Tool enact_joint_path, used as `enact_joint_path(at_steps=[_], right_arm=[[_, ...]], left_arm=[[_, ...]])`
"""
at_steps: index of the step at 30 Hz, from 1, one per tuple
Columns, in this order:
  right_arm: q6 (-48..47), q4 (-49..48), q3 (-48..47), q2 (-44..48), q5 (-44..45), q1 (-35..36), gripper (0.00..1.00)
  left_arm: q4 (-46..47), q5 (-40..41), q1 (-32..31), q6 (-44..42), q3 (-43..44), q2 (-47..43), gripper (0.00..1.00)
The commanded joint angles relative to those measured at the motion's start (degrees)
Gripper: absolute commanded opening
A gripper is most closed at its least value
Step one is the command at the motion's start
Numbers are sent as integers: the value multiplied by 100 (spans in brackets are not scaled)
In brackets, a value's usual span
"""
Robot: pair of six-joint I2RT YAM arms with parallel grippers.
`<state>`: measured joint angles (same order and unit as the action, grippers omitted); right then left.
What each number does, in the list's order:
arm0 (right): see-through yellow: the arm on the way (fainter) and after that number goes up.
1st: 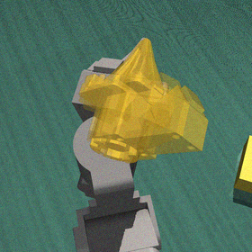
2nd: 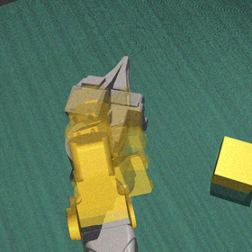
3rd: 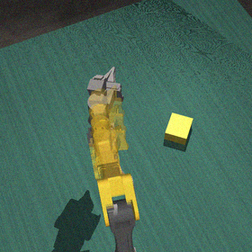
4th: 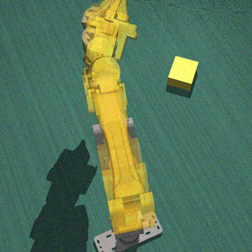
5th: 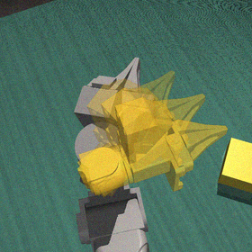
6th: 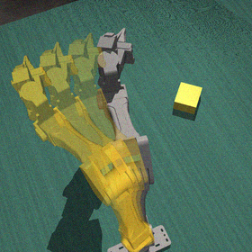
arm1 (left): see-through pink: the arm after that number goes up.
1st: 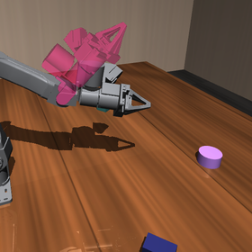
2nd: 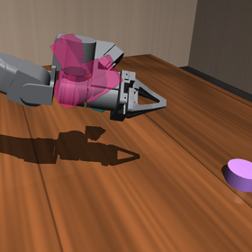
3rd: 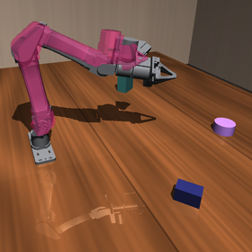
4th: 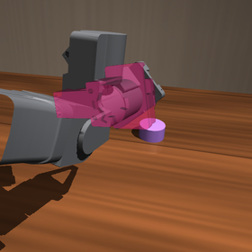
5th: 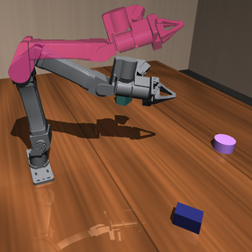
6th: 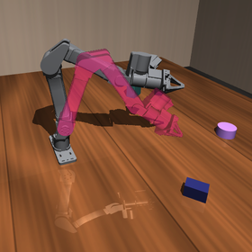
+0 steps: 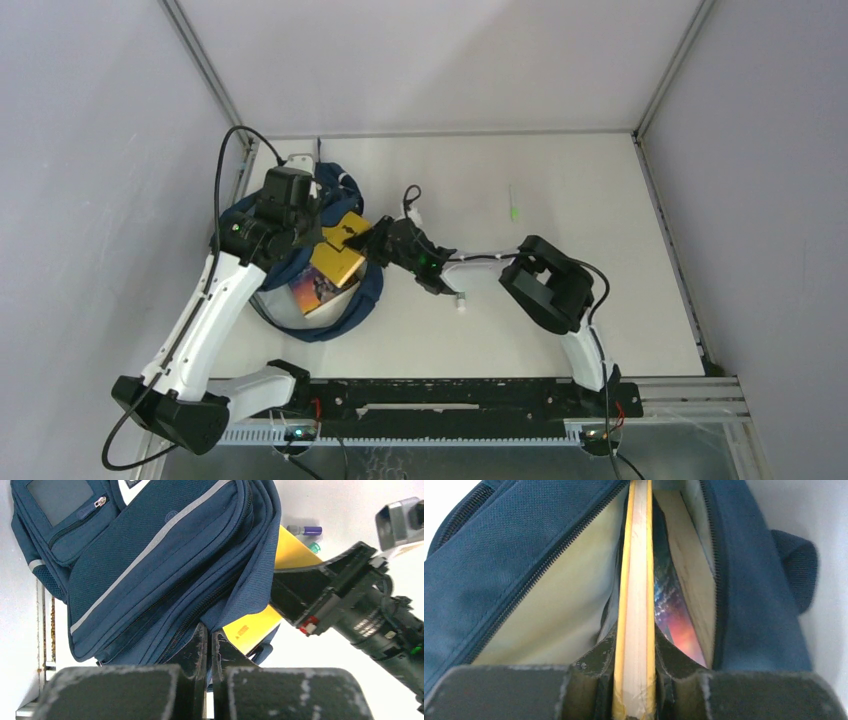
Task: Pack the student bag
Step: Place the book in the student bag.
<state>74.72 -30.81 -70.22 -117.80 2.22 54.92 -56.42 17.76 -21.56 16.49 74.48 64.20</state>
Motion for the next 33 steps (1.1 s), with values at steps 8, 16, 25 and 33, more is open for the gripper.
enact_joint_path(at_steps=[8,16,25,33], right_arm=[[-180,1074,-2323,-836,-391,371,75],[-475,1473,-1651,-421,-656,362,97],[-1420,2218,-1220,182,-837,403,99],[-2444,1913,271,1580,-589,296,95]], left_arm=[[453,-177,27,-27,356,-94,0],[507,-66,210,46,409,-85,0],[588,-171,446,-2,385,-40,0],[852,-432,468,1,16,-83,0]])
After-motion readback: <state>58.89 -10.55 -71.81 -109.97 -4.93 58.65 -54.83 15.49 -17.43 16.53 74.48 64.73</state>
